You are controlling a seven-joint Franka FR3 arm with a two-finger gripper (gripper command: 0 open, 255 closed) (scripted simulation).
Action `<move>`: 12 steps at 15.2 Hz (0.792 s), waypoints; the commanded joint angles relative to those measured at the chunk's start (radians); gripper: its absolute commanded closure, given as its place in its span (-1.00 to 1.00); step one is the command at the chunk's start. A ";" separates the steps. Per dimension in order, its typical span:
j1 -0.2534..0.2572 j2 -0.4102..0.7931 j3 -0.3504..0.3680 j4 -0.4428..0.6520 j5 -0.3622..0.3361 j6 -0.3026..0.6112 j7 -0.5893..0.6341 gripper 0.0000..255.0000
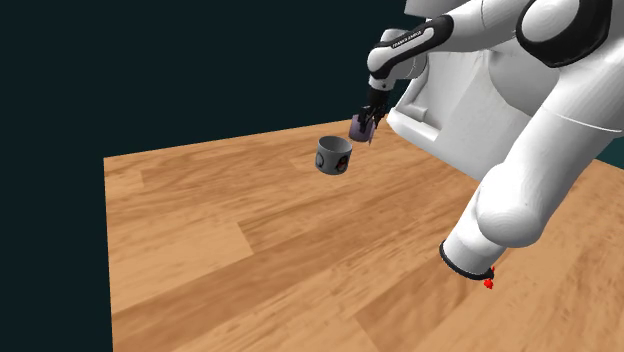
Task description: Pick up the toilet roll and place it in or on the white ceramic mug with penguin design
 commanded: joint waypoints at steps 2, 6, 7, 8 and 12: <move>0.002 -0.022 0.003 0.022 -0.013 -0.040 0.010 1.00; 0.003 -0.044 0.006 0.055 -0.025 -0.093 0.020 1.00; 0.003 -0.049 0.007 0.064 -0.028 -0.107 0.022 1.00; 0.003 -0.054 0.008 0.073 -0.031 -0.120 0.024 1.00; 0.004 -0.071 0.012 0.112 -0.039 -0.173 0.030 1.00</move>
